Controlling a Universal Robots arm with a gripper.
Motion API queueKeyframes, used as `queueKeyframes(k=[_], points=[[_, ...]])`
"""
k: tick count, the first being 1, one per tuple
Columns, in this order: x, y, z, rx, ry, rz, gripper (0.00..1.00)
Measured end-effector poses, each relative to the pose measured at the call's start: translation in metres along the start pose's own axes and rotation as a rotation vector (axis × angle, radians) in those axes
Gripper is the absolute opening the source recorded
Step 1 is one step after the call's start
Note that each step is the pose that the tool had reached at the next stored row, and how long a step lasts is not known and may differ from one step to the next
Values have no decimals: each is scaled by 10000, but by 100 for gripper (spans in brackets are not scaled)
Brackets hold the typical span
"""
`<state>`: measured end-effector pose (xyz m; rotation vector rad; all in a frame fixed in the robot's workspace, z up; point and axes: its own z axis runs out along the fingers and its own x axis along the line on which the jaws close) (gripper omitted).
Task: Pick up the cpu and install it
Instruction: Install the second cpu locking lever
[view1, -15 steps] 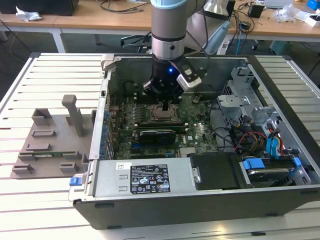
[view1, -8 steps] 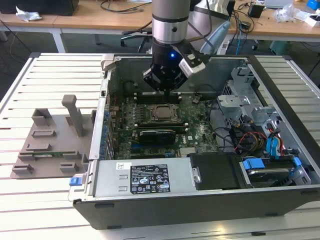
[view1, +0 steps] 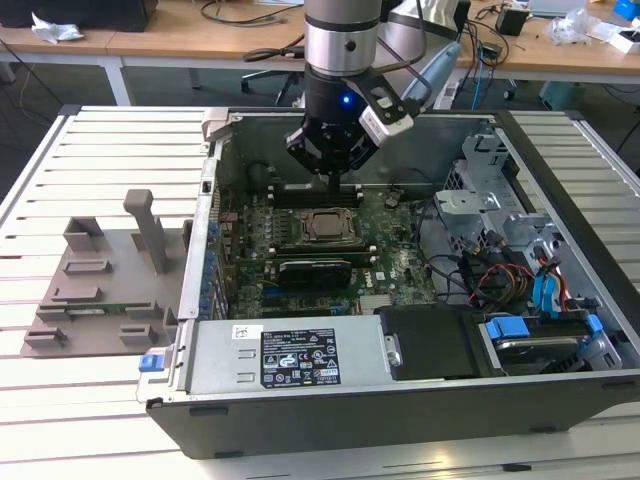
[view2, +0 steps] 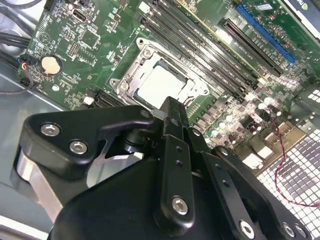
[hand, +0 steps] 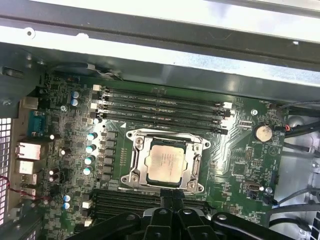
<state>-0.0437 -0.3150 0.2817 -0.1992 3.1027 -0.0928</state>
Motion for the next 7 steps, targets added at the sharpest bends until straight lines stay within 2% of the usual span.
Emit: queueKeyframes(k=[7], points=[[0, 0, -3, 0, 0, 0, 11]])
